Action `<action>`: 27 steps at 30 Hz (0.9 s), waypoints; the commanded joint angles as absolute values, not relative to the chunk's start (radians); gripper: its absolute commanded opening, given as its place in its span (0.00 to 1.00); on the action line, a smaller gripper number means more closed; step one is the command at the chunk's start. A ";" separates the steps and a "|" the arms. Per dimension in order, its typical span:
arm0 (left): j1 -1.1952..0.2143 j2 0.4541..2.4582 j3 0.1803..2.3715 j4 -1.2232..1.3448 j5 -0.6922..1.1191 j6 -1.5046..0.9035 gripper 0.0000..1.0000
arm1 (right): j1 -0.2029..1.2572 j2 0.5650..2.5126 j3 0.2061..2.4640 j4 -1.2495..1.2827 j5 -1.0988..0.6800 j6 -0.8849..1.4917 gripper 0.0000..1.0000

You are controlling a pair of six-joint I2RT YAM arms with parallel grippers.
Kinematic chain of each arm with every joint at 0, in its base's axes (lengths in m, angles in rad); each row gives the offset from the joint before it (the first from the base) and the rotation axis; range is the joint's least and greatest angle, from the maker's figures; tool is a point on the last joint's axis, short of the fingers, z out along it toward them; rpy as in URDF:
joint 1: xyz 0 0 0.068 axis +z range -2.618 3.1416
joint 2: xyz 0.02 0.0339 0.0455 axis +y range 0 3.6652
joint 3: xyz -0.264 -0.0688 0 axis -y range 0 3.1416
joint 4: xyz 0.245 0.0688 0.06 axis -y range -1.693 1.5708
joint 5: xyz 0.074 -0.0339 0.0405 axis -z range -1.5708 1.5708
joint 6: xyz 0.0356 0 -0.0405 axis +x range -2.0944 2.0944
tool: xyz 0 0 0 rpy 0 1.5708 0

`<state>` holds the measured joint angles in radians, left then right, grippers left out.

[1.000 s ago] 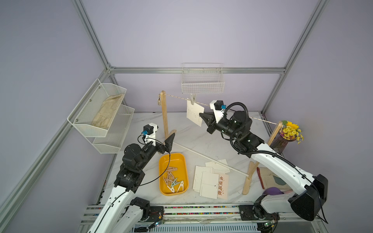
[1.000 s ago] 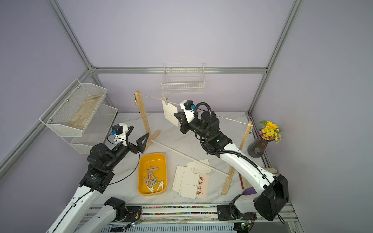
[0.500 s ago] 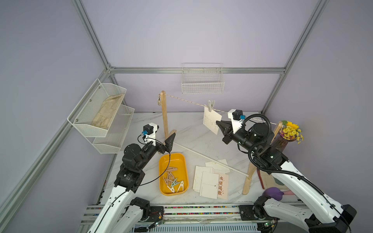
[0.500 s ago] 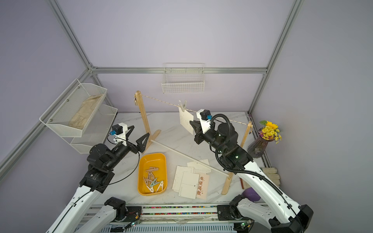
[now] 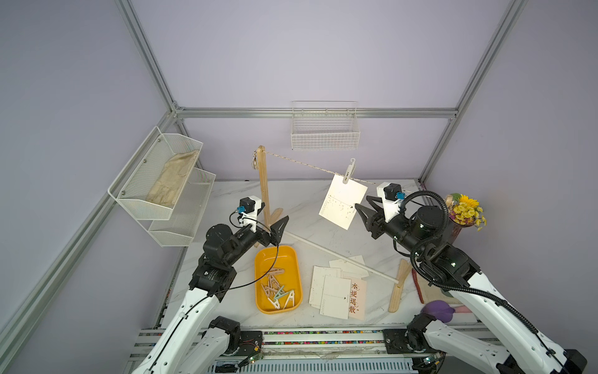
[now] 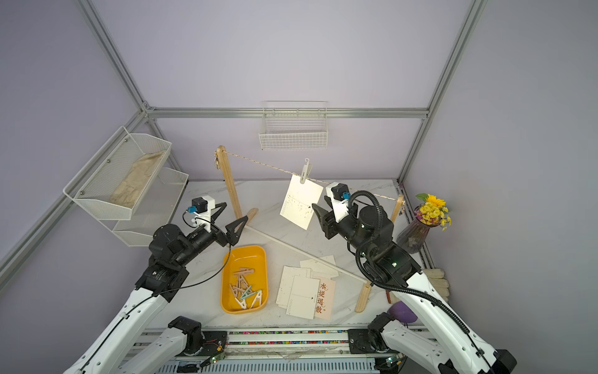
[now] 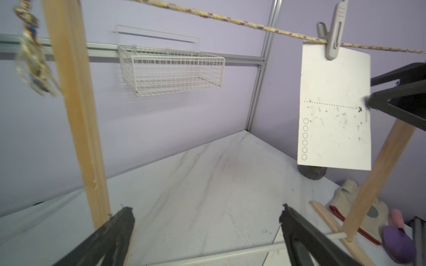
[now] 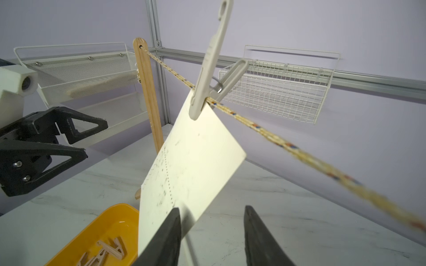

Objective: Remove the postcards from the strings
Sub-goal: Adjust the clamp on the clothesline, then pinch the postcard on the clothesline.

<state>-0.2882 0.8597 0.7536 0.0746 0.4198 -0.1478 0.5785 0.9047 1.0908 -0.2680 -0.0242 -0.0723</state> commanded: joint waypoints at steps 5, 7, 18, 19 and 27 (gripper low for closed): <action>-0.303 1.092 0.980 0.187 0.793 -0.163 0.99 | 0.576 0.918 1.319 -0.587 -0.342 -0.044 0.50; -0.315 1.147 1.033 0.204 0.837 -0.161 0.99 | 0.576 0.963 1.396 -0.663 -0.434 -0.038 0.52; -0.388 1.351 1.199 0.296 0.934 -0.069 1.00 | 0.577 1.051 1.600 -0.518 -0.316 0.053 0.63; -0.390 1.366 1.203 0.322 0.931 -0.079 1.00 | 0.576 1.063 1.610 -0.515 -0.278 0.049 0.65; -0.407 1.505 1.278 0.498 0.953 -0.169 0.97 | 0.576 1.111 1.619 -0.437 -0.094 0.047 0.75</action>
<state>-0.3943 1.4757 1.1839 0.3885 0.9081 -0.1234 0.5785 1.1057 1.6100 -0.5014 -0.2039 0.0410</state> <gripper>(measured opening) 0.982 0.738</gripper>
